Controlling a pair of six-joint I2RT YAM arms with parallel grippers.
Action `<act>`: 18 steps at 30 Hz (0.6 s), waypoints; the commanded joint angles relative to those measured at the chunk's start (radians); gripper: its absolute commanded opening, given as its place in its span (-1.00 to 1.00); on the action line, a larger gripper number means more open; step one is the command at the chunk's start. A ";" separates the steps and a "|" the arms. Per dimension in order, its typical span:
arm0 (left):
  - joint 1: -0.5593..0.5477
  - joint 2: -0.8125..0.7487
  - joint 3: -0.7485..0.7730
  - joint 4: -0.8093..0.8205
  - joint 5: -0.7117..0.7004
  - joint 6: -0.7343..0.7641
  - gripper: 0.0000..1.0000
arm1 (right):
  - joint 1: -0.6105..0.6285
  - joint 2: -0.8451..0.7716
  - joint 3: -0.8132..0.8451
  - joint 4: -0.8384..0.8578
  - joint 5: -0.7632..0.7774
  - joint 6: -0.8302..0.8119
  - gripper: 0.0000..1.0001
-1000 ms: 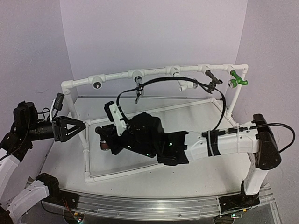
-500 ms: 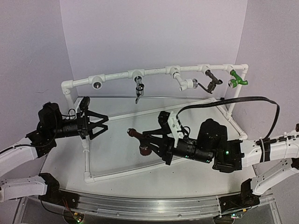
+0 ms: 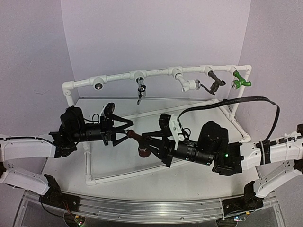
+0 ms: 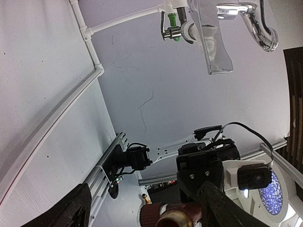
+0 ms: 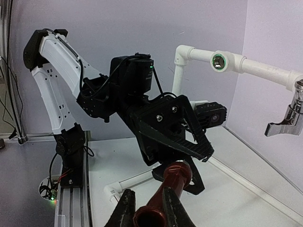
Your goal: Install the water faucets
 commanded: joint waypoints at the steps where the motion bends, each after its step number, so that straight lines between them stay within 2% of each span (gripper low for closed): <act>1: -0.030 0.037 0.053 0.095 -0.033 -0.028 0.57 | -0.002 0.026 0.032 0.084 -0.005 0.001 -1.00; 4: -0.052 0.052 0.069 0.105 -0.027 -0.026 0.47 | -0.002 0.043 0.038 0.085 0.012 0.001 -1.00; 7: -0.066 0.058 0.076 0.109 -0.030 -0.019 0.24 | -0.002 0.061 0.046 0.091 0.032 0.004 -1.00; 15: -0.068 0.052 0.074 0.113 -0.044 0.006 -0.54 | -0.003 0.091 0.066 0.092 0.068 0.038 -1.00; 17: -0.067 0.051 0.075 0.114 -0.049 0.003 -0.55 | -0.003 0.092 0.068 0.092 0.079 0.056 -1.00; 18: -0.067 0.052 0.073 0.114 -0.051 -0.002 -0.44 | -0.003 0.091 0.070 0.092 0.082 0.063 -1.00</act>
